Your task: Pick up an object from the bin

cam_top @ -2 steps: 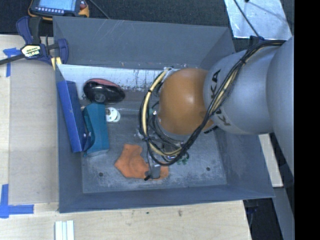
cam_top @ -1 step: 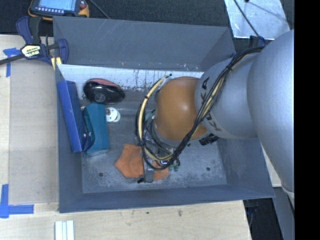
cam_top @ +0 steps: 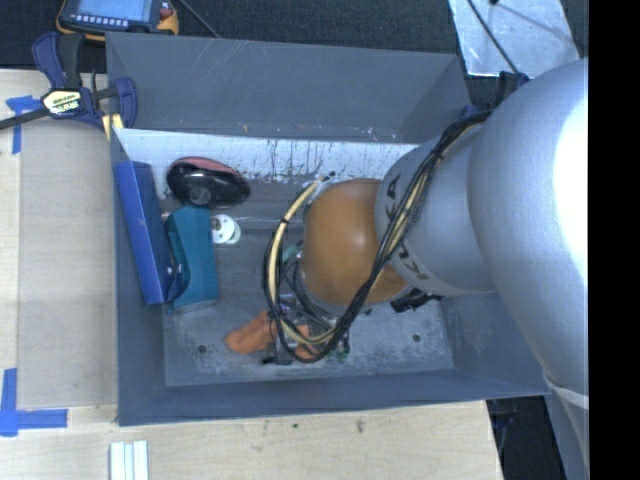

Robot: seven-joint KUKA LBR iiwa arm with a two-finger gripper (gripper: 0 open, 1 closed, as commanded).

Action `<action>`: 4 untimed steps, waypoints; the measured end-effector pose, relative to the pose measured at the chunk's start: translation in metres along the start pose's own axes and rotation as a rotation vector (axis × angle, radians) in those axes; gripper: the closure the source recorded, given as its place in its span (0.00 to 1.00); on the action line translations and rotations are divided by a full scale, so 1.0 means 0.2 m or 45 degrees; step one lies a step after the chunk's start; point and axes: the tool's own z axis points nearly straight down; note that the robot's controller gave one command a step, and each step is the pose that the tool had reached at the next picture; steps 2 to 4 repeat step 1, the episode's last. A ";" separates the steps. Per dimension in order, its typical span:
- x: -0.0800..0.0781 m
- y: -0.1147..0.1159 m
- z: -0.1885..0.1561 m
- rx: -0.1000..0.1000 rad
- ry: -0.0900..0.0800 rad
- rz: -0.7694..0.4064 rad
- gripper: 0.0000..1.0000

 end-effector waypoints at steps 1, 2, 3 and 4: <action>0.00 0.00 0.00 0.000 0.000 0.001 1.00; 0.00 0.00 0.00 0.000 0.000 0.001 1.00; 0.00 0.00 0.00 0.000 0.000 0.001 1.00; 0.00 0.00 0.00 0.000 0.000 0.001 1.00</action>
Offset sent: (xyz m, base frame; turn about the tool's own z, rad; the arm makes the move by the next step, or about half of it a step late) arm 0.0000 0.0000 0.0000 0.0000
